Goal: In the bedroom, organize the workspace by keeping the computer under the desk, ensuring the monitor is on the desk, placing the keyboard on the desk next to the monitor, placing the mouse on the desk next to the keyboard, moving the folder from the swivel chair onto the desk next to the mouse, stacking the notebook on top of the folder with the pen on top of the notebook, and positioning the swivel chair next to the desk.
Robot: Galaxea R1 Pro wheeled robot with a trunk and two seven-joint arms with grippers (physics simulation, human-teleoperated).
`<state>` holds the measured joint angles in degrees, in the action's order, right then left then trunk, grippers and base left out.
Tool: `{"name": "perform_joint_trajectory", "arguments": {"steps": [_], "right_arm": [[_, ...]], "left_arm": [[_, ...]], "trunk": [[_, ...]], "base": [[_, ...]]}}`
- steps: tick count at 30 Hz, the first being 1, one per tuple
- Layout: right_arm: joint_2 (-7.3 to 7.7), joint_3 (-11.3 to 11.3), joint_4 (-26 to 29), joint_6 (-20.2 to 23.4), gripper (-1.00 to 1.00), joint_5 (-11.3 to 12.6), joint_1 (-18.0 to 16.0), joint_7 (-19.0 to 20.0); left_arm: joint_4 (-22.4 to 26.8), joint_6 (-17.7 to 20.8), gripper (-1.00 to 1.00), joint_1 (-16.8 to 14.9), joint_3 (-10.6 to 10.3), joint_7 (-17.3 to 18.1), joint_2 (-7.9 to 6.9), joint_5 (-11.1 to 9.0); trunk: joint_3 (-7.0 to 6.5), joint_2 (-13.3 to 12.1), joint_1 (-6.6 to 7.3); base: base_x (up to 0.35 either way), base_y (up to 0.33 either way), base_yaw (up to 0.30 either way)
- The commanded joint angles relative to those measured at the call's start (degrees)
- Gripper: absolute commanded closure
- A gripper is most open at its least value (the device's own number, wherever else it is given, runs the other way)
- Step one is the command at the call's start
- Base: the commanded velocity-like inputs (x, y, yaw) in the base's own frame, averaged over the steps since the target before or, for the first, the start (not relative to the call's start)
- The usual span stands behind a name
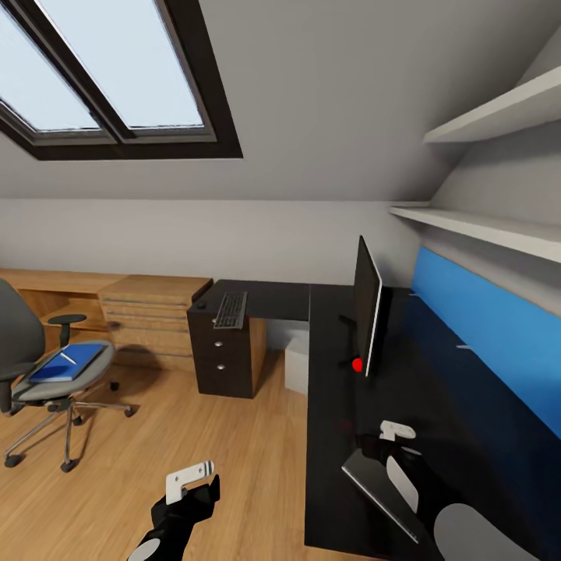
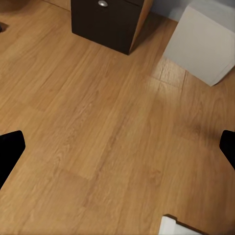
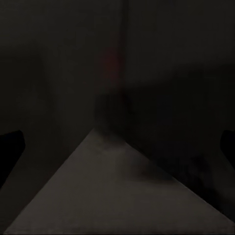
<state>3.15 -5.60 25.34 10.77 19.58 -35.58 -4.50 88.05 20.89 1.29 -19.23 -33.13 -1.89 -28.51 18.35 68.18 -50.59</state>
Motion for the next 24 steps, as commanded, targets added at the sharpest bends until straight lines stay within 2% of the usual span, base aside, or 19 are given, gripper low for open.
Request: {"name": "perform_joint_trajectory", "arguments": {"steps": [1,9,24], "right_arm": [[-0.06,-0.5,0.1,0.8,-1.00,0.5,0.0,-0.5],[-0.14,-0.5,0.1,1.1,-1.00,0.5,0.0,-0.5],[-0.55,-0.5,0.1,1.6,-1.00,0.4,0.0,-0.6]], "left_arm": [[0.1,0.1,-1.00,0.0,-0.1,-0.4,-0.05,-0.4],[0.1,0.1,-1.00,0.0,-0.1,-0.4,-0.05,-0.4],[0.1,0.1,-1.00,-0.1,-0.1,-0.4,-0.05,-0.4]], "trunk": [[0.24,0.5,-0.23],[1.68,3.7,-1.99],[1.68,3.7,-1.99]], "base": [[0.000,0.000,0.000],[0.000,0.000,0.000],[0.000,0.000,0.000]]}}
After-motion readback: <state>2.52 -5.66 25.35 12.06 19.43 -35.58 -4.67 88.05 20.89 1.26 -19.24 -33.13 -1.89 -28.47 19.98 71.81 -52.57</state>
